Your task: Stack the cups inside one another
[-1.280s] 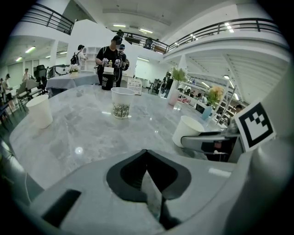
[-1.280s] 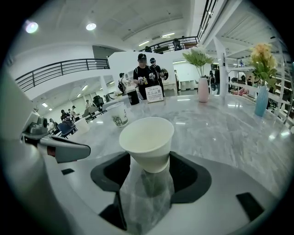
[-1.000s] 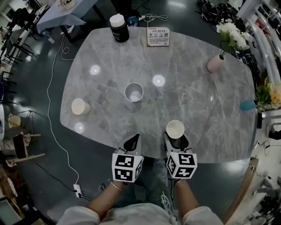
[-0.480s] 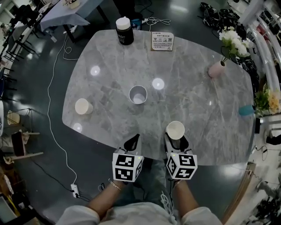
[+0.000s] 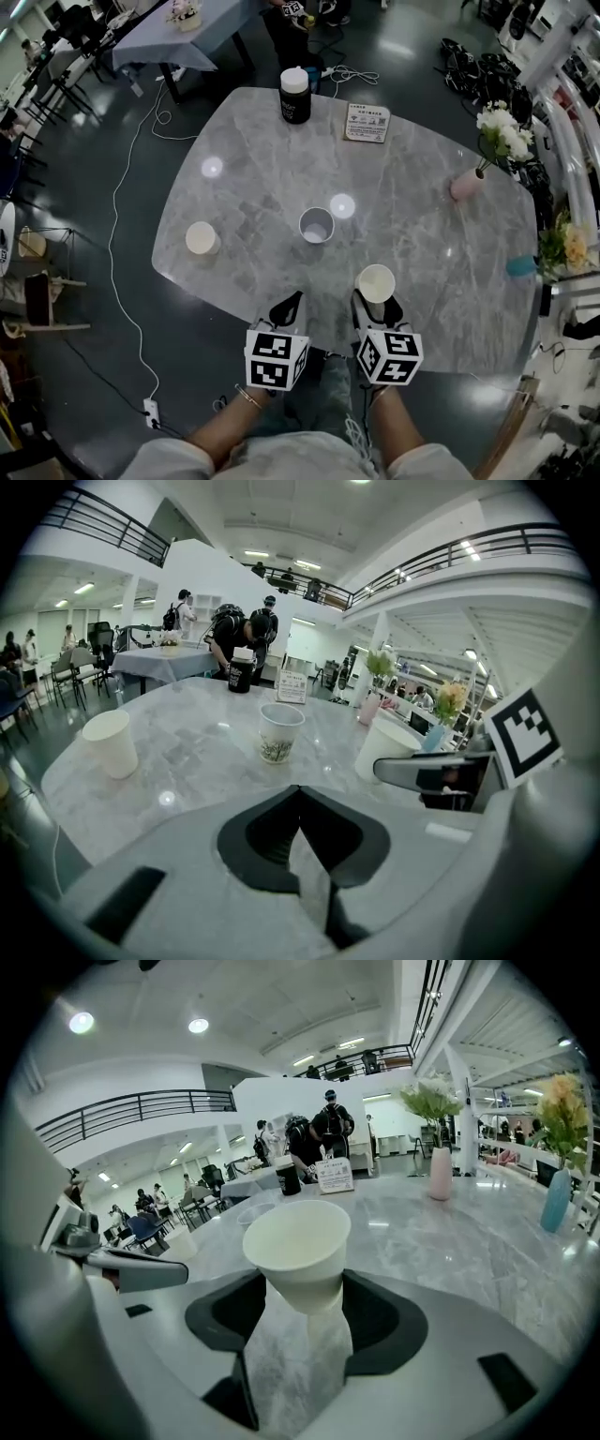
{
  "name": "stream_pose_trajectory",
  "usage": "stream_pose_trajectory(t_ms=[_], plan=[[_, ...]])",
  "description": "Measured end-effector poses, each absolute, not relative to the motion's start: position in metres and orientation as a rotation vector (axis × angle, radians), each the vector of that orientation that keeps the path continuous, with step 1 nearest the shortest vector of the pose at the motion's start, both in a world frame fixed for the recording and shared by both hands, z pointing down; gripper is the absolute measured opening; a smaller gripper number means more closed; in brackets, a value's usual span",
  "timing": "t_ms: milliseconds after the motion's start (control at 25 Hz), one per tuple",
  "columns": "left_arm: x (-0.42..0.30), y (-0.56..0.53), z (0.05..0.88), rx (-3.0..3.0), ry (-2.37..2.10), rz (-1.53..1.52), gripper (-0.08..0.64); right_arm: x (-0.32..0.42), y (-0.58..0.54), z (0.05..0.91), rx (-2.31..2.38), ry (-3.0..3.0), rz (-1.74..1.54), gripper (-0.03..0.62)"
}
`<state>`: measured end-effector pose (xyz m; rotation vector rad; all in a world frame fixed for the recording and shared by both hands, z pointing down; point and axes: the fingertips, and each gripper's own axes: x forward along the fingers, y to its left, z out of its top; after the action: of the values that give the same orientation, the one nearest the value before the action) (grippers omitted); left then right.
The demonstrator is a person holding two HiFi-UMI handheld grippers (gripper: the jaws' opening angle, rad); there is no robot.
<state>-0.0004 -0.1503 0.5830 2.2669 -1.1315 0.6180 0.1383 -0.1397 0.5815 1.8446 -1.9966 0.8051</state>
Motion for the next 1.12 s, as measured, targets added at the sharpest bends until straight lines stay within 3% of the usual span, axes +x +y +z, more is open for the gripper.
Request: stream_pose_trajectory(t_ms=[1120], plan=[[-0.058,-0.220,0.527,2.267,-1.310,0.481,-0.003,0.067,-0.239,0.508,1.732,-2.203,0.659,0.232]])
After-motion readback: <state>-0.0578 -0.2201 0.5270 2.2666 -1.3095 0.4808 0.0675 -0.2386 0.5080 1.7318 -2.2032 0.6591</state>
